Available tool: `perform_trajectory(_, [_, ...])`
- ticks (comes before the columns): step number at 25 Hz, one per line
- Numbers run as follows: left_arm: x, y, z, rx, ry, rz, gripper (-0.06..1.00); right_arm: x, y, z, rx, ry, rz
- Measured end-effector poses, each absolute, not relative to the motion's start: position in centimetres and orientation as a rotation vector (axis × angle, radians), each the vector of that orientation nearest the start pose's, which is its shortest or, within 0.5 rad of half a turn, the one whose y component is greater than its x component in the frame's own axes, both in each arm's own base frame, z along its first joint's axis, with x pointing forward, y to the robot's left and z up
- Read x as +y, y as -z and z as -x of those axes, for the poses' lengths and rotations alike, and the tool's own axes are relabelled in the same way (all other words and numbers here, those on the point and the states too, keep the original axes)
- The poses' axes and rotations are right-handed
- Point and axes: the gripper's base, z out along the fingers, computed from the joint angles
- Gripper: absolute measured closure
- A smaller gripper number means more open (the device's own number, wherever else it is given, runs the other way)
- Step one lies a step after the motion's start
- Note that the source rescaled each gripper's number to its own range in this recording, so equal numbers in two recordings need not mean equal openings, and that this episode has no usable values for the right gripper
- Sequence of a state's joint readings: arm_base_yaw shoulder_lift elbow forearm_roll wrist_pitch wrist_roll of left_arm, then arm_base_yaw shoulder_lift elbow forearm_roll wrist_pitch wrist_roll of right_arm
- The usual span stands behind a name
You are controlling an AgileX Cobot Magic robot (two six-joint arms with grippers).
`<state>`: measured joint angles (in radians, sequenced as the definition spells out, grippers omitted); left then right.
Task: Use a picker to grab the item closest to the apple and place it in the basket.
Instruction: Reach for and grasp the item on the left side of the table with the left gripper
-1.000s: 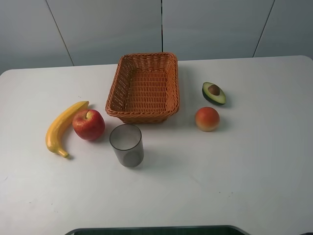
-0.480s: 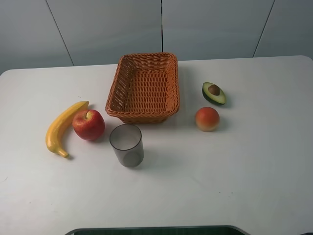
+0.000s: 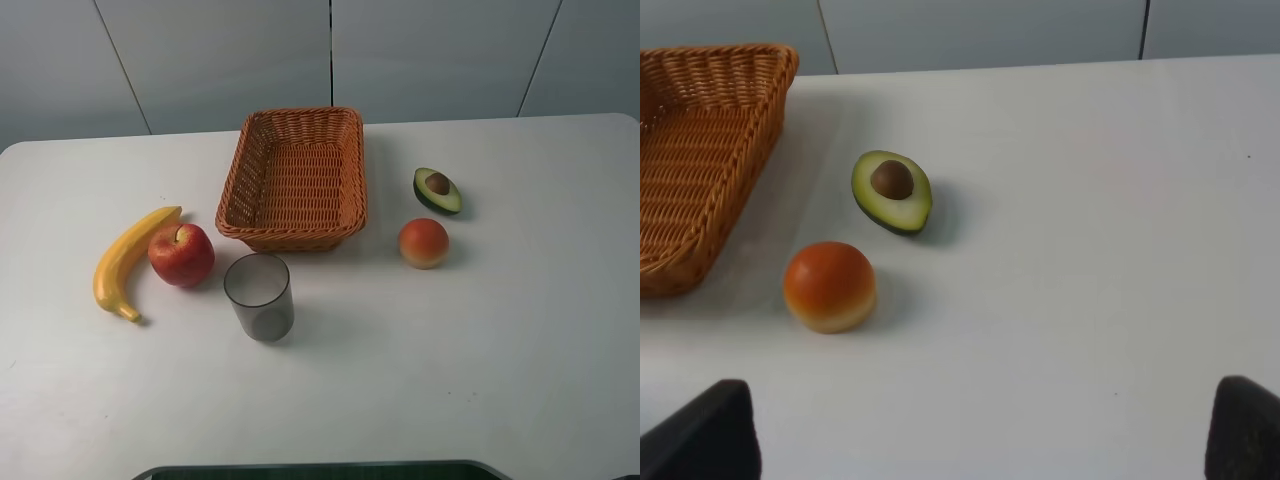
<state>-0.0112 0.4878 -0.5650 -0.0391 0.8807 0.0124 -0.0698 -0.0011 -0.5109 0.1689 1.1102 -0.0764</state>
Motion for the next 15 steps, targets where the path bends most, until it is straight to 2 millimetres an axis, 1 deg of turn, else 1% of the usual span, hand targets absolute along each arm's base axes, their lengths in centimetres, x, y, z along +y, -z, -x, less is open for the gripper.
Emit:
perform_trajectory(2, [-0.2, -29.3, -10.2, 2.344, 0.015, -0.024, -0.06, 1.4, -27.7, 0.8, 2.072, -0.114, 0.021])
perform_trajectory(6, [-0.1, -29.6, -15.1, 2.454, -0.028, -0.056, -0.06, 1.4, -27.7, 0.8, 2.072, -0.114, 0.021])
perform_trajectory(8, [0.0, -29.4, -17.9, 2.518, -0.036, -0.063, -0.06, 1.4, -27.7, 0.8, 2.072, -0.114, 0.021])
perform_trajectory(12, [-0.1, -27.6, -23.2, 2.652, -0.035, -0.070, -0.06, 1.4, -27.7, 0.8, 2.072, -0.114, 0.021])
perform_trajectory(15, [-0.1, -25.4, -26.2, 2.746, -0.039, -0.102, -0.06, 1.4, -27.7, 0.8, 2.072, -0.114, 0.021])
